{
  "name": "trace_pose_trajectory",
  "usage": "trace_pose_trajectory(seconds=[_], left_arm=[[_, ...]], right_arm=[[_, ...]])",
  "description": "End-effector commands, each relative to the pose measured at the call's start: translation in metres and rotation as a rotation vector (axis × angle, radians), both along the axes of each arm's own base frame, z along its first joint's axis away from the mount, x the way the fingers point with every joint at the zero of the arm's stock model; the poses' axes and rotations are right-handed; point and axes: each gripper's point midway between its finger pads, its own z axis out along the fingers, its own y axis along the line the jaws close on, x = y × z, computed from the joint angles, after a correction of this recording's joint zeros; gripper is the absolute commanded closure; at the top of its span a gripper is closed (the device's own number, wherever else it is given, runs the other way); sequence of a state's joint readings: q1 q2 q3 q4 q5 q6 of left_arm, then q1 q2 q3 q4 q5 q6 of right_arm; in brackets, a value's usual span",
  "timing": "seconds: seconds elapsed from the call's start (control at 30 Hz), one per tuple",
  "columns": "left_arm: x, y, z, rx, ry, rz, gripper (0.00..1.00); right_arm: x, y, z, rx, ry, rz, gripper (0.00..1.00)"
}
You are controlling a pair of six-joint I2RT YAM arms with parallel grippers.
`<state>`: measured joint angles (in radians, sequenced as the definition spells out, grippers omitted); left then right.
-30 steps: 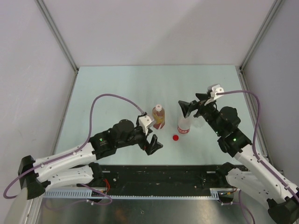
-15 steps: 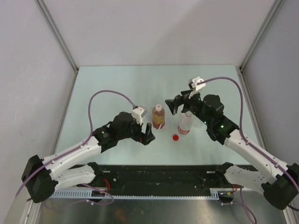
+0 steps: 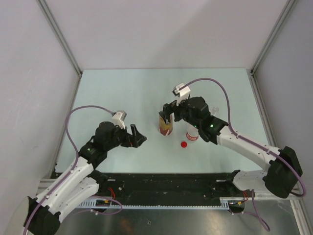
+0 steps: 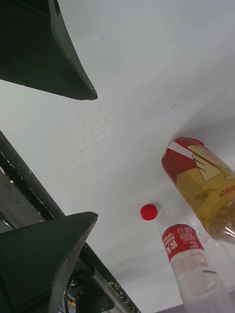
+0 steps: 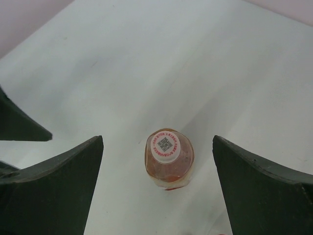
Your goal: Unscrew the bottle caps
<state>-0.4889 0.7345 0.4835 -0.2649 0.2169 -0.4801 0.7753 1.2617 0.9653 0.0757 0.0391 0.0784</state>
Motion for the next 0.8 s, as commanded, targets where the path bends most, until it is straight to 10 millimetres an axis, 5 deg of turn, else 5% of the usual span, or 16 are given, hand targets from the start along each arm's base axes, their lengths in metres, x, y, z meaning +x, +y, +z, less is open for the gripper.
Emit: trace_pose_trajectory(seconds=[0.0, 0.47, 0.6, 0.77], left_arm=[[-0.004, -0.007, 0.015, -0.063, -0.024, -0.032, 0.01], [-0.009, -0.013, 0.029, -0.084, -0.058, -0.094, 0.01], [-0.009, -0.013, 0.032, -0.086, -0.072, -0.096, 0.01], [-0.007, -0.01, 0.039, -0.084, -0.106, -0.088, 0.01]], right_arm=[[0.015, 0.009, 0.005, -0.005, -0.012, -0.048, 0.05], [0.027, 0.023, -0.049, -0.082, 0.1, -0.057, 0.6], [0.027, 0.024, -0.046, -0.066, 0.105, -0.052, 0.84], [0.024, 0.024, -0.029, -0.018, 0.084, -0.029, 0.96]])
